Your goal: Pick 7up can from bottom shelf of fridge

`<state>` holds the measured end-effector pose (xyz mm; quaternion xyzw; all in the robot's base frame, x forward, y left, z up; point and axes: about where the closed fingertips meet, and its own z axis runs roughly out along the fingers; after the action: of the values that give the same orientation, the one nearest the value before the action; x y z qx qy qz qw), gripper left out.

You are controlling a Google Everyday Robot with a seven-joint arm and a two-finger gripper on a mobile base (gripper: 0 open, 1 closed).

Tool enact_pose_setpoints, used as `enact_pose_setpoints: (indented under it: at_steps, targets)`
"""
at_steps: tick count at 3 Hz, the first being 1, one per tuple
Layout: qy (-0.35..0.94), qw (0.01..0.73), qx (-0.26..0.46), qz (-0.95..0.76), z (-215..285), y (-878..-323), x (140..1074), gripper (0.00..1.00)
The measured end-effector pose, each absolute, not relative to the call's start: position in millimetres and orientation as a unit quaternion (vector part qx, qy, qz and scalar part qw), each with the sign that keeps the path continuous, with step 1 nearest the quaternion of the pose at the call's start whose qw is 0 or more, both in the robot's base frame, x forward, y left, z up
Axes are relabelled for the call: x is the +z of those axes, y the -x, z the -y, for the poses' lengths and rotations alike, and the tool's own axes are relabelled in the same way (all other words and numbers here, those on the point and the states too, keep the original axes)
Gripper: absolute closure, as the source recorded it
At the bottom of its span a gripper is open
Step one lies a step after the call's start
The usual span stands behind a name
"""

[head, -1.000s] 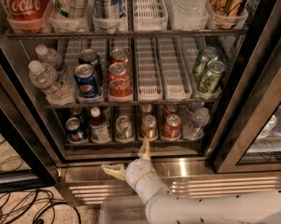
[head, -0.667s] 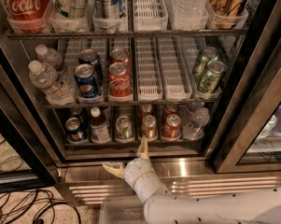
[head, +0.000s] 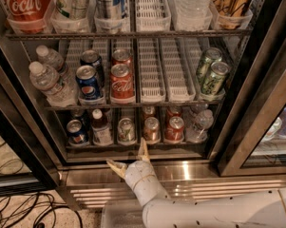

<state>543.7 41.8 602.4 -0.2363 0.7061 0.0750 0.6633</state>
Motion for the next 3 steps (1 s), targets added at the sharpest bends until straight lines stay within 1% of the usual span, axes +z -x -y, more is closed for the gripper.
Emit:
enact_pose_setpoints:
  at_steps: [1,2,3]
  targets:
    - [0.222,0.674,0.067,-0.701,-41.7,-549.4,601.7,0.15]
    - [0.207,0.684,0.060,-0.697,-40.5,-556.5,603.2,0.23]
    - [0.194,0.693,0.057,-0.692,-40.8,-563.9,606.7,0.27]
